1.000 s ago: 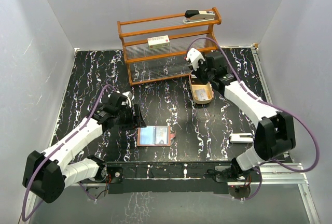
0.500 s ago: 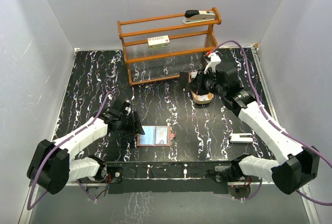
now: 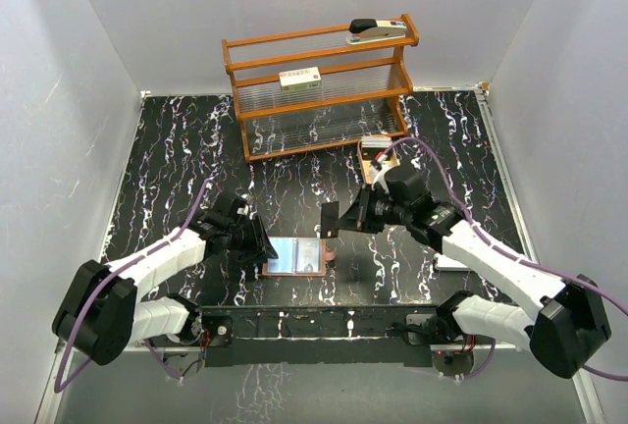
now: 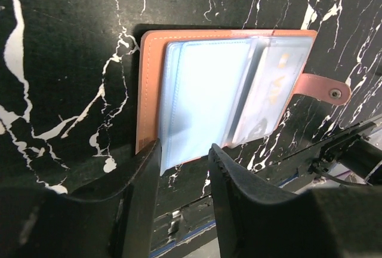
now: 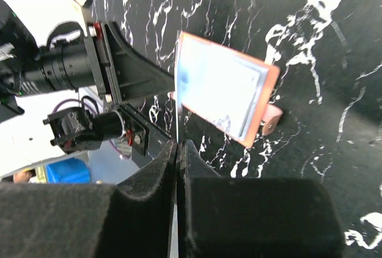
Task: Put the credit cards into the card holder
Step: Insert the credit card into the card holder.
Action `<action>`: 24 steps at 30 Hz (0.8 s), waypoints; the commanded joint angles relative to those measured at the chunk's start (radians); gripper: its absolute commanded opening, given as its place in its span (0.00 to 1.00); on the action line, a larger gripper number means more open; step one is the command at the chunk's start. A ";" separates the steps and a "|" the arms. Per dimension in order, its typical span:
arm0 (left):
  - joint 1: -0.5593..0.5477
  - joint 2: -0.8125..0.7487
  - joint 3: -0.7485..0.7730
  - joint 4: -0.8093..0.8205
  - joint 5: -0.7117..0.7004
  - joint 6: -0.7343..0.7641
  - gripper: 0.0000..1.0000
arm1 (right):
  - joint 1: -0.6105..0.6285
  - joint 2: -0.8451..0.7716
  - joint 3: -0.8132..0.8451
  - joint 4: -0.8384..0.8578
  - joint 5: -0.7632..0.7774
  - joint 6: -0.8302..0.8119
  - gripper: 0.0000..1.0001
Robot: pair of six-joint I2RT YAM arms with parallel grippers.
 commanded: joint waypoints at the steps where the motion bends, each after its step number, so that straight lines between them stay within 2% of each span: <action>1: 0.001 0.011 -0.017 0.064 0.052 -0.027 0.35 | 0.083 0.039 -0.044 0.174 -0.024 0.115 0.00; 5: 0.001 0.027 -0.027 0.099 0.069 -0.041 0.29 | 0.154 0.126 -0.067 0.255 -0.030 0.143 0.00; 10: 0.002 0.048 -0.031 0.143 0.128 -0.069 0.28 | 0.196 0.260 -0.058 0.310 -0.024 0.144 0.00; 14: 0.001 0.045 -0.011 0.086 0.105 -0.067 0.30 | 0.197 0.338 -0.052 0.290 -0.013 0.106 0.00; 17: 0.001 0.031 0.002 0.039 0.053 -0.047 0.39 | 0.196 0.371 -0.061 0.306 -0.010 0.099 0.00; 24: 0.001 0.069 0.027 0.013 0.021 0.000 0.39 | 0.197 0.439 -0.067 0.338 -0.034 0.095 0.00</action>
